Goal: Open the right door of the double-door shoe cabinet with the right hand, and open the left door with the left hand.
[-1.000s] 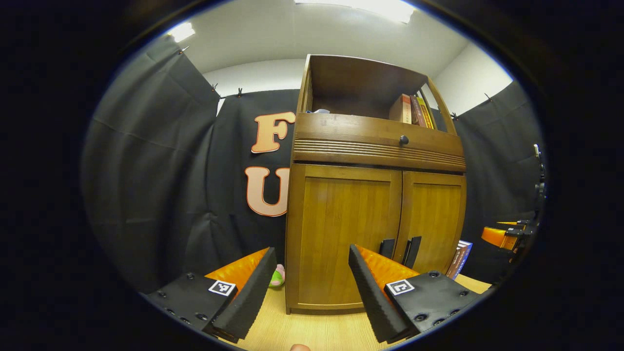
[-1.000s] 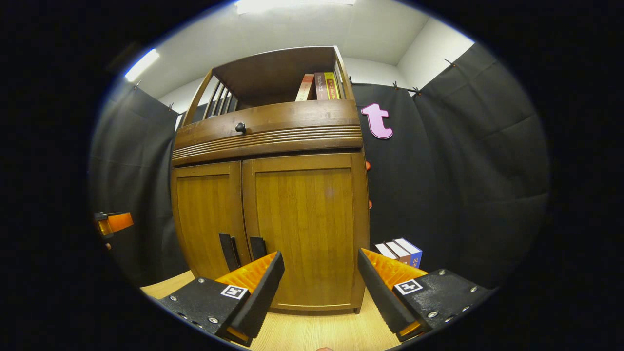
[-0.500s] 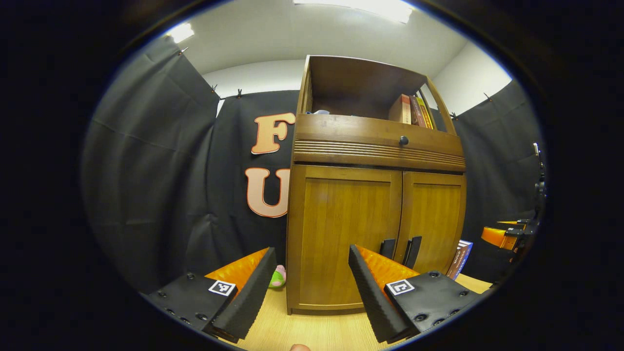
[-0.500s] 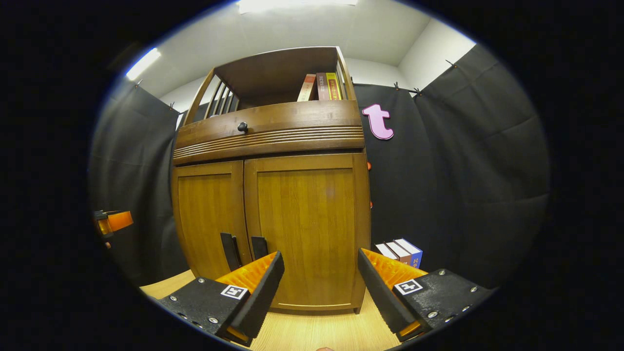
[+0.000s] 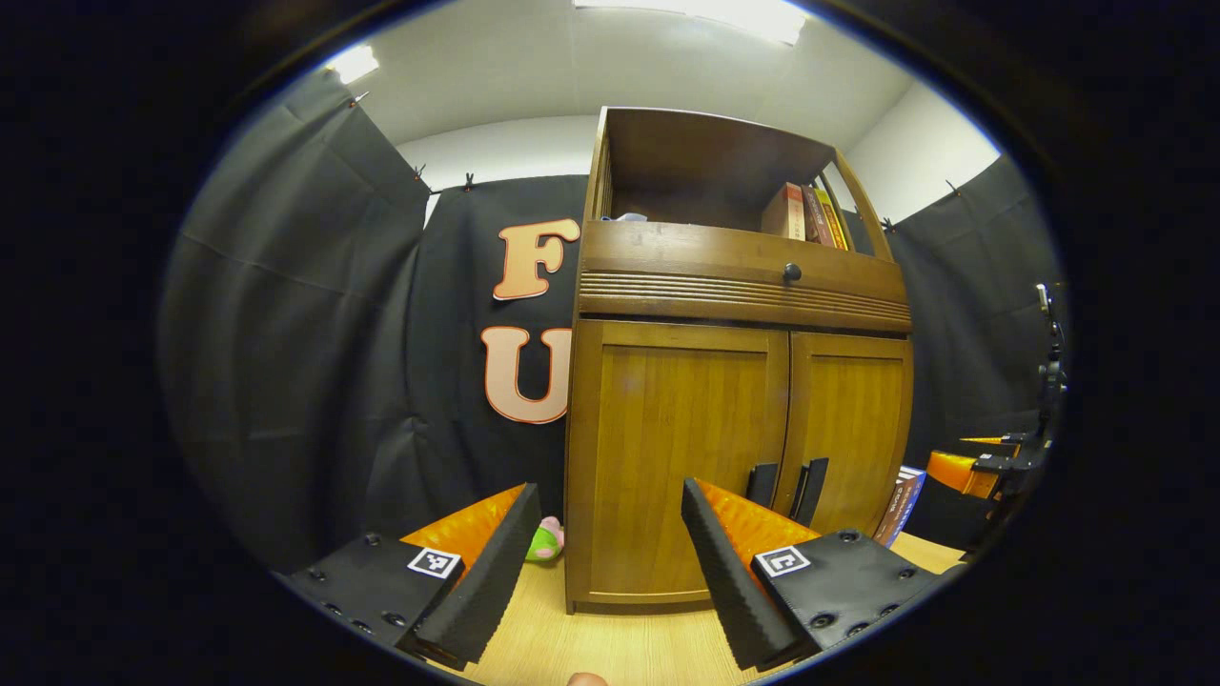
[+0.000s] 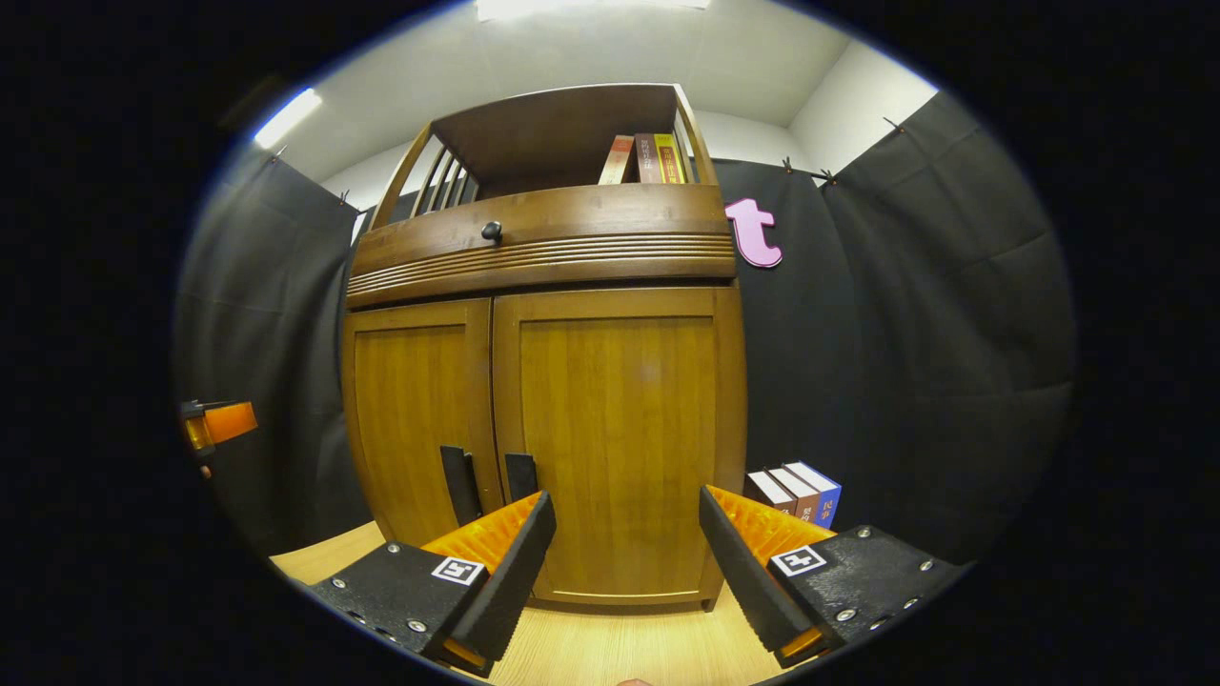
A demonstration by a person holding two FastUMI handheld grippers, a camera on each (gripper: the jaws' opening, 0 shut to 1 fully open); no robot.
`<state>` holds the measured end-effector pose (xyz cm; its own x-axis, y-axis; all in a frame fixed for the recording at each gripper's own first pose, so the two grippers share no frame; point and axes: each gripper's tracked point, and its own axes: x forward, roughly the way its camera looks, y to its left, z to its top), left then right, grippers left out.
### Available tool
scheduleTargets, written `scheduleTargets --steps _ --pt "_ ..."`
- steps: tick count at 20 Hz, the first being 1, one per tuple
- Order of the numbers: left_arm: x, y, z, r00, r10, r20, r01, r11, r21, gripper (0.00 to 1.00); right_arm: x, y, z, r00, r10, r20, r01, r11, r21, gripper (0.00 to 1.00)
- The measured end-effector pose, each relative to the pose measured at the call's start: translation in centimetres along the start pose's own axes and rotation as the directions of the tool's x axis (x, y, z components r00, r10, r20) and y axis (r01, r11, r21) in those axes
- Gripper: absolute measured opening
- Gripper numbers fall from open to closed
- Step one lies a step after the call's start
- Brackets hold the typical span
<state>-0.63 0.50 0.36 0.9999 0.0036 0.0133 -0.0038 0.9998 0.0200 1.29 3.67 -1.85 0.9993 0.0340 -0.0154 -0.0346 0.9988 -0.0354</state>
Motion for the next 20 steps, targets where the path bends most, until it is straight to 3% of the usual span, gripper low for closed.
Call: scheduleTargets --steps 9,10,13,14,17,18,20 --pt "-0.4 1.1 -0.6 1.000 0.011 -0.004 -0.011 1.000 0.002 0.99 4.1 5.3 -3.6 0.996 0.069 -0.058 -0.070 0.997 -0.014 0.94" --pt "-0.4 1.3 -0.6 1.000 0.012 -0.004 -0.012 1.000 0.001 0.99 4.8 5.7 -3.9 0.996 0.067 -0.063 -0.068 0.998 -0.012 0.97" --pt "-0.5 1.7 -0.8 1.000 0.018 -0.005 -0.018 1.000 0.004 0.97 7.0 6.7 -4.7 0.995 0.062 -0.074 -0.062 0.998 -0.004 0.94" --pt "-0.6 1.8 -0.9 1.000 0.020 -0.007 -0.020 1.000 0.007 0.99 7.7 7.0 -4.9 0.996 0.060 -0.073 -0.060 0.998 -0.006 1.00" --pt "-0.5 2.3 -1.2 1.000 0.027 -0.014 -0.027 1.000 0.009 0.99 9.7 7.6 -5.6 0.996 0.052 -0.067 -0.052 0.999 0.000 1.00" --pt "-0.4 2.5 -1.4 0.999 0.030 -0.018 -0.030 1.000 0.009 0.99 10.3 7.6 -6.1 0.996 0.052 -0.073 -0.052 0.999 -0.001 0.93" --pt "-0.4 2.9 -1.6 0.999 0.038 -0.023 -0.037 0.999 0.012 0.95 11.5 8.0 -7.0 0.995 0.053 -0.086 -0.052 0.999 0.008 0.91"
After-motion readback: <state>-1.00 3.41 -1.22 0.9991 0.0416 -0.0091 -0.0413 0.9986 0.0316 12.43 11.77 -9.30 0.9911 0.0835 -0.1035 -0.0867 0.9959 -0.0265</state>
